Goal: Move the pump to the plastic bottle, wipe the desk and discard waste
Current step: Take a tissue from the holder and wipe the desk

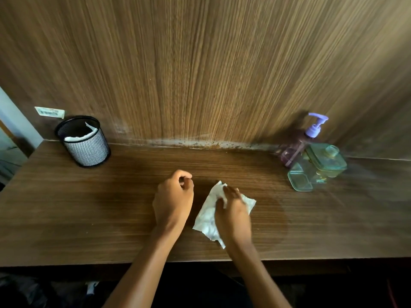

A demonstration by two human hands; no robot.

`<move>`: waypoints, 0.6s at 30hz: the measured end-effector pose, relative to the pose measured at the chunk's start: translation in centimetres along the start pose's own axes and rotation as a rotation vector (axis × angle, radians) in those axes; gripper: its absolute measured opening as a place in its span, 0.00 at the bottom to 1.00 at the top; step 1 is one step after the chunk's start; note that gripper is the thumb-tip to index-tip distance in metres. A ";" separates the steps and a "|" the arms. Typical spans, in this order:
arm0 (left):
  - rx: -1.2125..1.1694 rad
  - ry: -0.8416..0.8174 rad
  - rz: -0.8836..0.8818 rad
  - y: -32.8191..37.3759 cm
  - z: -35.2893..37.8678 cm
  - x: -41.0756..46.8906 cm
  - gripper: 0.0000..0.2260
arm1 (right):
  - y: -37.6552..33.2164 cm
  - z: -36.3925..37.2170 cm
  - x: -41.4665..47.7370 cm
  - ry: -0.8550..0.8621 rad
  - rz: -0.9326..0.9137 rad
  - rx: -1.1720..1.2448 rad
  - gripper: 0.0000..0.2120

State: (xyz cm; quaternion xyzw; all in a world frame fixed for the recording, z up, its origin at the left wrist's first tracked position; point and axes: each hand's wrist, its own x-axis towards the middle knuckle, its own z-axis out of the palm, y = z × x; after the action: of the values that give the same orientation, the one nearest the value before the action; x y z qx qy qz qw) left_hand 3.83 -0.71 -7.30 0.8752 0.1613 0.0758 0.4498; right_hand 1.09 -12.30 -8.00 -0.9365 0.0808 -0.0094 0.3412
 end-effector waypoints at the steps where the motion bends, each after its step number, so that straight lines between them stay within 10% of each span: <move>1: -0.061 0.029 0.005 0.0 -0.1 0.1 0.06 | -0.2 1.2 -0.2 -0.043 -0.004 -0.081 0.25; 6: -0.222 0.158 0.049 0.1 -0.8 0.4 0.06 | 1.6 5.0 -0.7 -0.004 -0.070 -0.429 0.45; 18: -0.434 0.215 -0.019 -0.8 -3.1 1.1 0.06 | 5.2 1.5 5.0 0.027 0.140 -0.482 0.35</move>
State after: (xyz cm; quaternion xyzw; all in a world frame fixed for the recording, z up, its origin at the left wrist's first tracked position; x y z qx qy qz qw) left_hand 3.89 2.44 -6.17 0.7434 0.1963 0.1972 0.6082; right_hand 5.35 -16.09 -12.69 -0.9827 0.1499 0.0214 0.1070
